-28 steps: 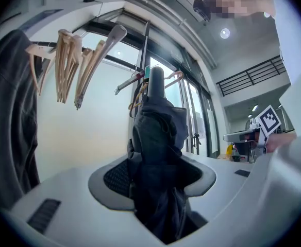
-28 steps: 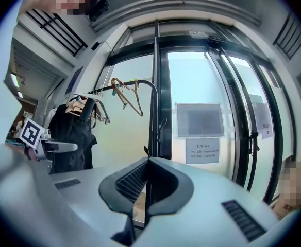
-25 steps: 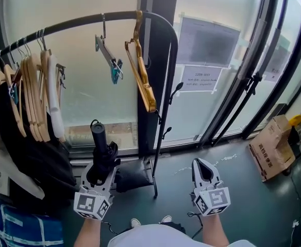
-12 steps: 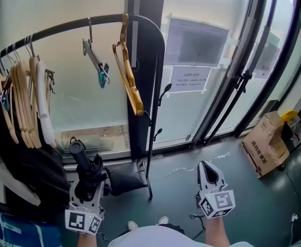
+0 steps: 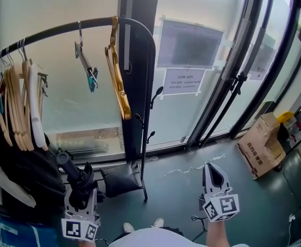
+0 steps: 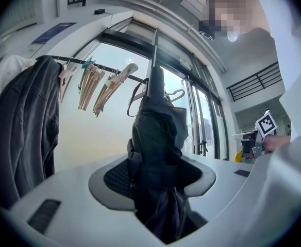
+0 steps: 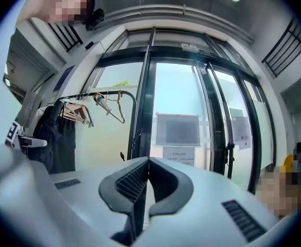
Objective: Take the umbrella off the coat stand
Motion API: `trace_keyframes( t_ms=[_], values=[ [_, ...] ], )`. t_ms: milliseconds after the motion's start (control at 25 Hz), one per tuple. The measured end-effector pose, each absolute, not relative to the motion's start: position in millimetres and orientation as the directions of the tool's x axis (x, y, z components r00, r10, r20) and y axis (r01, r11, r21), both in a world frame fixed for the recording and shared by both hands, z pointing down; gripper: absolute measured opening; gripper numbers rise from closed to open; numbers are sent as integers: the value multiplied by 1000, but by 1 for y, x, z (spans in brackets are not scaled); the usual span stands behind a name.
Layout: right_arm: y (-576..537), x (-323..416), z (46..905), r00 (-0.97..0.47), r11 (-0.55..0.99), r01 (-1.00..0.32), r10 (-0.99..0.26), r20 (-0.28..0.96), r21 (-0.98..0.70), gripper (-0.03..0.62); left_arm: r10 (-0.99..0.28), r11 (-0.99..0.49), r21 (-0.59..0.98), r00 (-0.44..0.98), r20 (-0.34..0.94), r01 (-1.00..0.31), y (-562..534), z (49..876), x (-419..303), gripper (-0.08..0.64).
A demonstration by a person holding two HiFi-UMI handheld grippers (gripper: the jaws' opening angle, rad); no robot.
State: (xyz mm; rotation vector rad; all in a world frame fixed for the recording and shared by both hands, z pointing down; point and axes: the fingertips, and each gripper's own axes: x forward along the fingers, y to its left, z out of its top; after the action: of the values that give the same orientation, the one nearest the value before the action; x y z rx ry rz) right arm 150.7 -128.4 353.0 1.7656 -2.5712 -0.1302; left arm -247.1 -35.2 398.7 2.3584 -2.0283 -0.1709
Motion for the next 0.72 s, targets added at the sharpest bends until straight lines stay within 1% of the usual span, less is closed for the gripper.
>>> trace_keyframes(
  t_ms=[240,440,720],
  values=[
    [-130,156,351,-370,367,-927,-928,-35,74,18,-989,-137,102,130,-70,-985,-36,396,-242,236],
    [-124,160,348,-398,398,-918,-917,-43,8,18,-989,-135,101,129,-66,-986,-36,398,-237,236],
    [-118,159,345,-417,417,-909,-907,-48,25,18,-987,-149,117,141,-80,-982,-31,394,-229,236]
  ],
)
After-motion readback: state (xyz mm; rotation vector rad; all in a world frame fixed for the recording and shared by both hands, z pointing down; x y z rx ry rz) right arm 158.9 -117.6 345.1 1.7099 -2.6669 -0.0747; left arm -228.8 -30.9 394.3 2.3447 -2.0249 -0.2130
